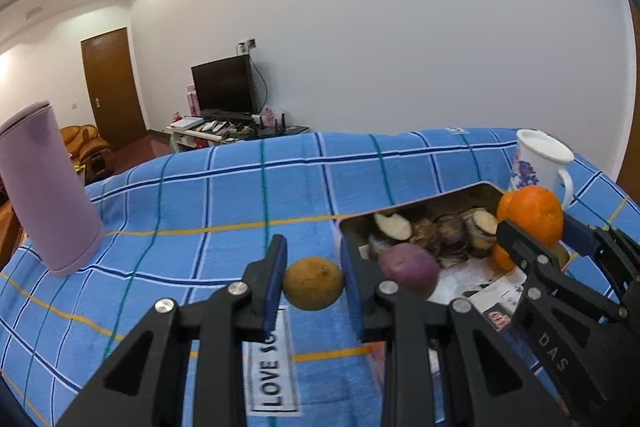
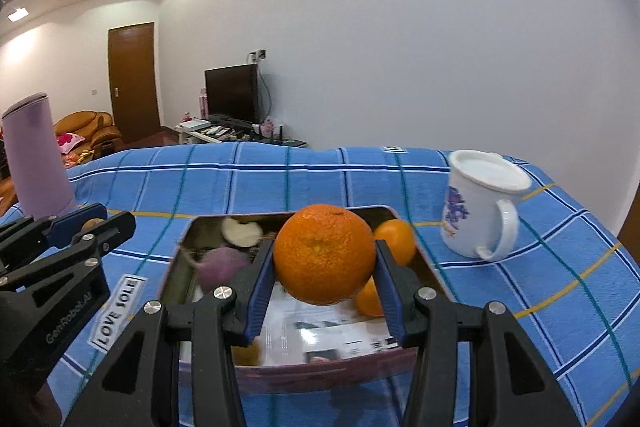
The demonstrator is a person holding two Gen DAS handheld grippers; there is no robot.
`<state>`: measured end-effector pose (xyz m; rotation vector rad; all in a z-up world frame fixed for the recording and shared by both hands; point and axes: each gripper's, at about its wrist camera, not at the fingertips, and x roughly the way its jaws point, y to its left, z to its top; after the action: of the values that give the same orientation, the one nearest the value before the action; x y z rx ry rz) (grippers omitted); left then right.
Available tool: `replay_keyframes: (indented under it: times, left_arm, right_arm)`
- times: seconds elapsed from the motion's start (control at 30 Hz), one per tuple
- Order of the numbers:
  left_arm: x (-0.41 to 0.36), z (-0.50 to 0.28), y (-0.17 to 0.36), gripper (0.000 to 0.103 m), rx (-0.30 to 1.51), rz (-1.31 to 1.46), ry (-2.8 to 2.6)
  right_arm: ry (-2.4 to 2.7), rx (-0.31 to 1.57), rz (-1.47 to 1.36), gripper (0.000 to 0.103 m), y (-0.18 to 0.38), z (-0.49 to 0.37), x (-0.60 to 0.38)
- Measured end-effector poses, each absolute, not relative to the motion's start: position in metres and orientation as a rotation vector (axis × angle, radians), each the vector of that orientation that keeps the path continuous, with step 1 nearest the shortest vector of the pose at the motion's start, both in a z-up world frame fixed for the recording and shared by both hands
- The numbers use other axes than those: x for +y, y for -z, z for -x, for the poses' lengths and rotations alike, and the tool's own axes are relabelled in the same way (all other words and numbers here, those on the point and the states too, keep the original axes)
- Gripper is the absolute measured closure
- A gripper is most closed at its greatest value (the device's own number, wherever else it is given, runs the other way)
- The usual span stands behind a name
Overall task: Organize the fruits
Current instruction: 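Carry the orange and small brown fruit over the tin box, then lower both held items into the tin box and open both tools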
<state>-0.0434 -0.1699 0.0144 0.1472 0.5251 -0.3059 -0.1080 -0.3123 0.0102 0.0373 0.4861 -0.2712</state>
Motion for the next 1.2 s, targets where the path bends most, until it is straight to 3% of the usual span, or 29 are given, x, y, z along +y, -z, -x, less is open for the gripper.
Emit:
replay_keyframes:
  times: [1.2]
  left_arm:
    - [-0.252,0.027,0.009,0.074,0.591,-0.168,0.409]
  right_arm:
    - [0.308,0.604,-0.004,0.053,0.000,0.084,-0.368]
